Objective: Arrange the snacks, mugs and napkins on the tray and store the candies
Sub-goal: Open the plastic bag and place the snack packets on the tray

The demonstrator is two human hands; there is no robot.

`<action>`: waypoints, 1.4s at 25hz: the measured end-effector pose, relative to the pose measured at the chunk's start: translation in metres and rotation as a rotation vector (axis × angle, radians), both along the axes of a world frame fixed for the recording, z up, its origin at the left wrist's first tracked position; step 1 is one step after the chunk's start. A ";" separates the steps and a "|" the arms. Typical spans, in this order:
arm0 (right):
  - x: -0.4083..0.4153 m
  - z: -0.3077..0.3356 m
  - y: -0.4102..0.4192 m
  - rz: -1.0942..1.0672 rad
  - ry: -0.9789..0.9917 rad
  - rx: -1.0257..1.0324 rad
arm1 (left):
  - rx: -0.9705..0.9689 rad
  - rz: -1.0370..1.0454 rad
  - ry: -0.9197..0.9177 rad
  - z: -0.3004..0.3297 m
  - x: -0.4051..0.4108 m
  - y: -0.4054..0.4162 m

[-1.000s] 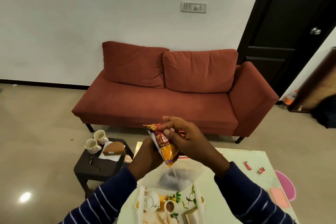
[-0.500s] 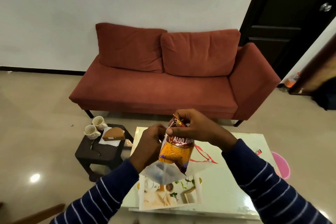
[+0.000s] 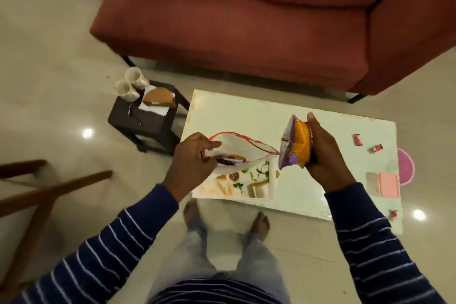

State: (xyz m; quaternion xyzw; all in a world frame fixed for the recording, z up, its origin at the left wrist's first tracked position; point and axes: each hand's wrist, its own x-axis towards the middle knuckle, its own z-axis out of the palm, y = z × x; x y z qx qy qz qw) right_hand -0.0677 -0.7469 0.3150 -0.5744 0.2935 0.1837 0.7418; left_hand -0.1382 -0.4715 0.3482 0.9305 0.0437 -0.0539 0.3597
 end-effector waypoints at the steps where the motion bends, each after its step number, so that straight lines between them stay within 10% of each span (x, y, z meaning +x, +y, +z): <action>1: 0.003 -0.030 -0.011 -0.001 0.098 -0.059 | 0.008 0.037 0.024 -0.015 -0.006 0.001; 13: 0.012 -0.332 -0.019 0.316 0.415 -0.857 | -0.031 0.190 0.223 -0.153 -0.044 -0.016; 18: 0.018 -0.391 -0.001 0.333 0.409 -0.812 | -0.034 0.268 0.229 -0.185 -0.056 -0.019; 22: 0.016 -0.386 0.009 0.160 0.344 -0.789 | -0.046 0.274 0.178 -0.191 -0.056 -0.017; 27: 0.008 -0.266 0.037 0.080 -0.349 -0.764 | -0.082 0.299 0.193 -0.186 -0.060 -0.009; 31: -0.038 -0.185 0.085 0.510 -0.583 -0.410 | -0.062 0.308 0.234 -0.188 -0.065 -0.007; 35: -0.048 -0.200 0.137 1.097 -0.532 -0.543 | -0.099 0.278 0.202 -0.191 -0.069 -0.012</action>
